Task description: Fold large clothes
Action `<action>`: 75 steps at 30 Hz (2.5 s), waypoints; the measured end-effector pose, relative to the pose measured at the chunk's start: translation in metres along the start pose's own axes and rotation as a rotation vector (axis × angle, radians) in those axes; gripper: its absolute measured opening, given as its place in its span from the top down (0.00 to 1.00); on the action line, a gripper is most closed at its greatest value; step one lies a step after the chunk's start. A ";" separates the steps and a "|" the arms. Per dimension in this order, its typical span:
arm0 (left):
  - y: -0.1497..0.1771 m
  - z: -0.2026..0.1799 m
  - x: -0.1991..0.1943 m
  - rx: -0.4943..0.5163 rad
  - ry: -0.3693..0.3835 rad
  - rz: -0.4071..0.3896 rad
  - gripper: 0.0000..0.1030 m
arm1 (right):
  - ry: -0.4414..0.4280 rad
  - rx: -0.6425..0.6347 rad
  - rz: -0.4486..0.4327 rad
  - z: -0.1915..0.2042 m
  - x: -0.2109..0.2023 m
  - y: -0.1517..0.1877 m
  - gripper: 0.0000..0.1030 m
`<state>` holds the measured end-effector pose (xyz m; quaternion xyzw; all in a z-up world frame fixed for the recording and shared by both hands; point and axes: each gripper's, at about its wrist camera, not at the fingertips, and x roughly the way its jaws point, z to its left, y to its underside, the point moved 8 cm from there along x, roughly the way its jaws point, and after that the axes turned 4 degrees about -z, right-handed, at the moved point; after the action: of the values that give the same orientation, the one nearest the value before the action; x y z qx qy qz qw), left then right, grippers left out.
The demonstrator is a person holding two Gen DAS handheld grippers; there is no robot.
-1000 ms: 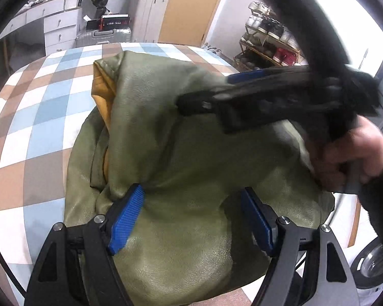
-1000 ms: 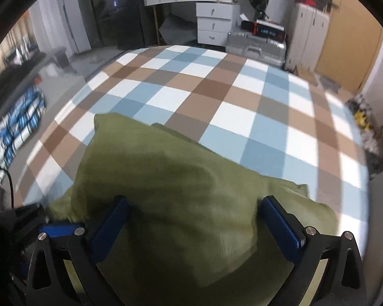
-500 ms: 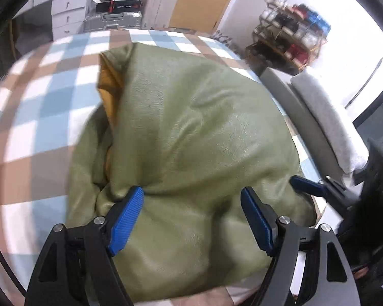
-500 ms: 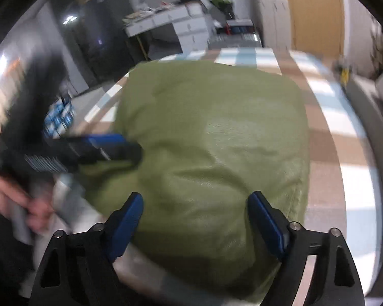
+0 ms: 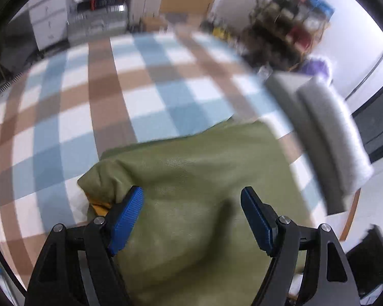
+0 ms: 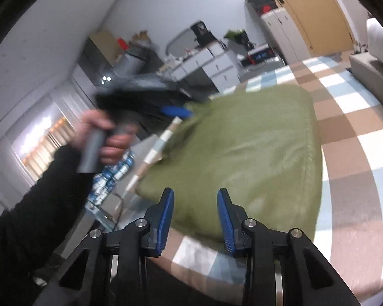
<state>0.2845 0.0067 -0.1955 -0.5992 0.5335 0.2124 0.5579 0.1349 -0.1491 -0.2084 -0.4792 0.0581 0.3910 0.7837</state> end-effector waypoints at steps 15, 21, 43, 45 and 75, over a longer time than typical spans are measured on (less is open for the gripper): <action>0.016 -0.019 -0.039 0.084 -0.073 -0.128 0.27 | 0.026 -0.176 -0.504 0.065 -0.091 -0.041 0.00; 0.069 -0.025 -0.119 0.057 -0.052 -0.382 0.27 | 0.141 -0.279 -0.483 0.107 -0.095 -0.055 0.00; 0.143 -0.008 -0.192 -0.014 -0.263 -0.755 0.01 | 0.602 -0.385 -0.314 0.115 -0.083 -0.041 0.00; 0.145 -0.007 -0.185 -0.002 -0.260 -0.730 0.01 | 0.558 -0.323 -0.332 0.110 -0.082 -0.045 0.00; 0.126 0.028 -0.025 -0.117 -0.015 -0.250 0.02 | 0.257 0.010 0.291 -0.024 0.122 -0.054 1.00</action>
<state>0.1747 0.0659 -0.2375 -0.6910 0.4371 0.1766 0.5480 0.2616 -0.1132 -0.2399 -0.5076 0.2284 0.4356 0.7074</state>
